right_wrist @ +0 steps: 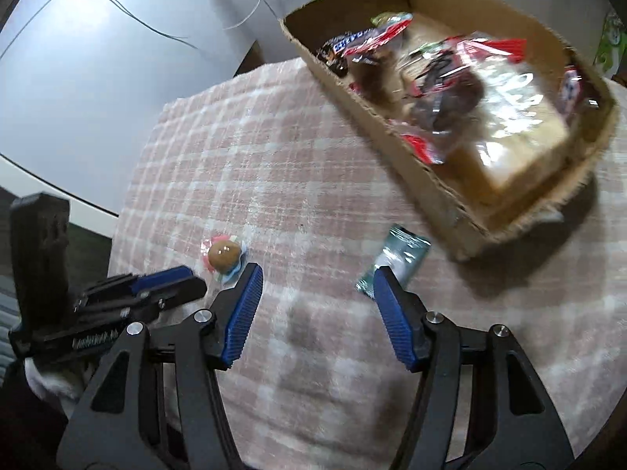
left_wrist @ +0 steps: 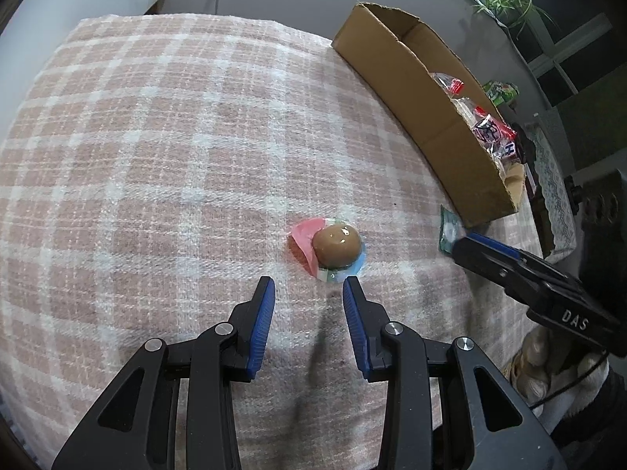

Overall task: Organize snacks
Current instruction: 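Move the left gripper to the brown round candy while the right gripper approaches the teal wrapped candy, then close the left gripper on the brown candy while the right gripper grasps the teal candy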

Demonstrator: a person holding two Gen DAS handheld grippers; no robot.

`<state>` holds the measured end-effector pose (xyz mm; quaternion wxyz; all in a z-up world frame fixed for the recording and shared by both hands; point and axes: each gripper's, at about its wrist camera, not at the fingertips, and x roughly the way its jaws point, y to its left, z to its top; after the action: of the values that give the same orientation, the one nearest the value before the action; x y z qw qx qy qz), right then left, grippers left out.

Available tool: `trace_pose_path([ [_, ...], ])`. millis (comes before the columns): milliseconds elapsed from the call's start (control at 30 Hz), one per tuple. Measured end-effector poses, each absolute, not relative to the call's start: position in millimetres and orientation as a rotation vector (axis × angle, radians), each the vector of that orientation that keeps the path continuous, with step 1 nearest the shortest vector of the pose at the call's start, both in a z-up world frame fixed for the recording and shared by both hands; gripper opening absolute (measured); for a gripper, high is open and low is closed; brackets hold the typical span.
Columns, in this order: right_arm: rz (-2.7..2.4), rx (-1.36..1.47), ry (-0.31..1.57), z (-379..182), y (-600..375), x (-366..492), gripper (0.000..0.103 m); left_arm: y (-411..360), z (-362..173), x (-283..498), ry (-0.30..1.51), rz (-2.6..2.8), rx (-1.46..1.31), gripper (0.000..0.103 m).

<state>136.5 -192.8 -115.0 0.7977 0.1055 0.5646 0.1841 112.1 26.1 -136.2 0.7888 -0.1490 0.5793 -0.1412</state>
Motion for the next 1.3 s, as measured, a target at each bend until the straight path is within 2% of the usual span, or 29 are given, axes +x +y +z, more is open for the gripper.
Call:
trace_pose_path([
  [133, 0.299, 0.205, 1.241, -120, -195, 144, 0.059, 24, -137, 117, 1.246, -0.307, -0.319, 0.034],
  [200, 0.256, 0.190, 1.260, -127, -194, 148, 0.045, 22, -137, 120, 1.245, -0.313, -0.317, 0.034],
  [267, 0.224, 0.186, 1.258, -131, -192, 151, 0.039, 21, -138, 122, 1.247, -0.325, -0.311, 0.034],
  [933, 0.067, 0.175, 1.215, -131, -179, 156, 0.038, -8, -133, 133, 1.190, -0.410, -0.144, 0.034],
  [1067, 0.080, 0.105, 1.199, -135, -161, 164, 0.038, -13, -132, 134, 1.172, -0.423, -0.118, 0.034],
  [1133, 0.102, 0.059, 1.194, -138, -147, 166, 0.033, -12, -132, 134, 1.168, -0.429, -0.119, 0.034],
  [1167, 0.113, 0.046, 1.194, -138, -144, 166, 0.026, -12, -132, 134, 1.167, -0.430, -0.120, 0.034],
  [1300, 0.160, -0.004, 1.203, -138, -140, 166, 0.023, -11, -132, 134, 1.155, -0.429, -0.116, 0.034],
])
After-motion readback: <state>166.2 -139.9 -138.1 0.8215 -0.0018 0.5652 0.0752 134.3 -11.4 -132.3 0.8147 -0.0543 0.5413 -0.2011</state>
